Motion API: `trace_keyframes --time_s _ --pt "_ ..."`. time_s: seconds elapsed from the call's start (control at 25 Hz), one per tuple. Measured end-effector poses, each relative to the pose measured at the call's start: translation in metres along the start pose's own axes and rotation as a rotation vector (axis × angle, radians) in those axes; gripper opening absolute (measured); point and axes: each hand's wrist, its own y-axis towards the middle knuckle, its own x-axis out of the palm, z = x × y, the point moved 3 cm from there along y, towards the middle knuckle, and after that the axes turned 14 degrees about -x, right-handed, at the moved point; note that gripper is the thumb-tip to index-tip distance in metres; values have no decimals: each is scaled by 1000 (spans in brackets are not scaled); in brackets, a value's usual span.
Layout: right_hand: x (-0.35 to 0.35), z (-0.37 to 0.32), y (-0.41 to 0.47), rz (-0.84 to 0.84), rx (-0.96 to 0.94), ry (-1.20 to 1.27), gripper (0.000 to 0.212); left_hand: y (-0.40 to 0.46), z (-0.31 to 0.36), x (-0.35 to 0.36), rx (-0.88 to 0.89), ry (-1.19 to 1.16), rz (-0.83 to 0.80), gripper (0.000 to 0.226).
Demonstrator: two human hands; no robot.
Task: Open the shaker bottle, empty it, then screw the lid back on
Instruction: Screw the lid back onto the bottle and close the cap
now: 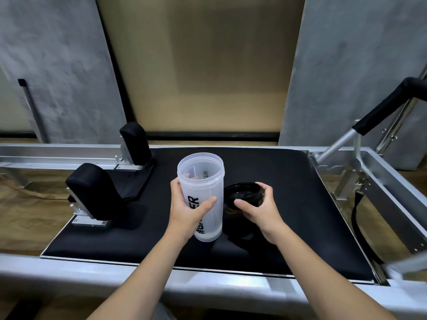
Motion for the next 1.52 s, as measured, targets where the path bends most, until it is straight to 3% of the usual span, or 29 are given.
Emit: trace_keyframes --time_s 0.28,0.52,0.64,0.8,1.04,1.32,1.52 --pt "16 -44 16 99 -47 451 79 -2 3 7 -8 -3 -10 80" --pt "-5 -96 30 9 -146 369 110 -2 5 31 -33 -52 -36 77" --pt "-14 -115 34 -20 -222 295 93 1 6 45 -38 -30 -75 77" --pt "-18 -134 37 -100 -373 -9 76 6 7 64 -74 33 -133 79" --pt "-19 -160 38 -379 -500 -576 92 9 4 88 -89 48 -190 89" --pt "-25 -177 46 -560 -421 -995 91 18 12 112 -95 112 -222 86" --pt "-29 -178 50 -518 -359 -1091 91 15 14 134 -138 158 -213 82"
